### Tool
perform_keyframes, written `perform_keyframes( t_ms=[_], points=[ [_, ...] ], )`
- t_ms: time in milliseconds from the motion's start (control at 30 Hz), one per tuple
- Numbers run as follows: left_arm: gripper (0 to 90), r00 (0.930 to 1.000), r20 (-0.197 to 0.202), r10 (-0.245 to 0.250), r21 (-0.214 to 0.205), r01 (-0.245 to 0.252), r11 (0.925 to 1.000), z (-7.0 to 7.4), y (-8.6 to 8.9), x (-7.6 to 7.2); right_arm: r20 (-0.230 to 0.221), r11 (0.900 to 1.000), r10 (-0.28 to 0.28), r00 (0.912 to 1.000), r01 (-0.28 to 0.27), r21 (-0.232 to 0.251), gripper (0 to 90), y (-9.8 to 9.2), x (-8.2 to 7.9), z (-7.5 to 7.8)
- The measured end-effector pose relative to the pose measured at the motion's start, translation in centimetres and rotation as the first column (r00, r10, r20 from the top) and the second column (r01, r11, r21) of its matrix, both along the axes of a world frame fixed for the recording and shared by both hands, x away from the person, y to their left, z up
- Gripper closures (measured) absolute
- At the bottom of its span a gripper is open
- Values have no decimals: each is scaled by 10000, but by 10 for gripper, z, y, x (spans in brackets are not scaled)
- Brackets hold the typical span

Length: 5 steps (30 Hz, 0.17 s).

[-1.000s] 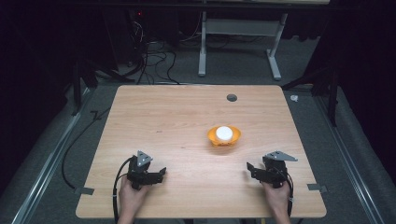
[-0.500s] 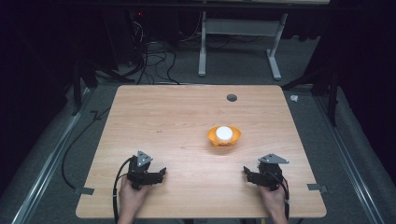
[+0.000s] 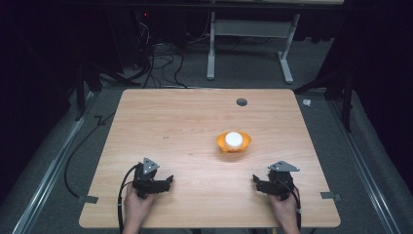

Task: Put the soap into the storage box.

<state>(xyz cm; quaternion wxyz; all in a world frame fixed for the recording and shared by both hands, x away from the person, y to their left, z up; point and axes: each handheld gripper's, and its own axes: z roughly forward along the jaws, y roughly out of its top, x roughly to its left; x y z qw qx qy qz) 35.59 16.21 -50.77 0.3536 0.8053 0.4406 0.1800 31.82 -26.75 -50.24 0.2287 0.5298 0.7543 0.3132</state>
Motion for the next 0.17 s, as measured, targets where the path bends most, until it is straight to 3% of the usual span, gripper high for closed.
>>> perform_keyframes(
  t_ms=[167],
  points=[
    [149, 10000, 5, -8, 7, 8, 10000, 0, 0, 0, -12, 10000, 12, 10000, -12, 2, 225, 0, 0, 0]
  ],
)
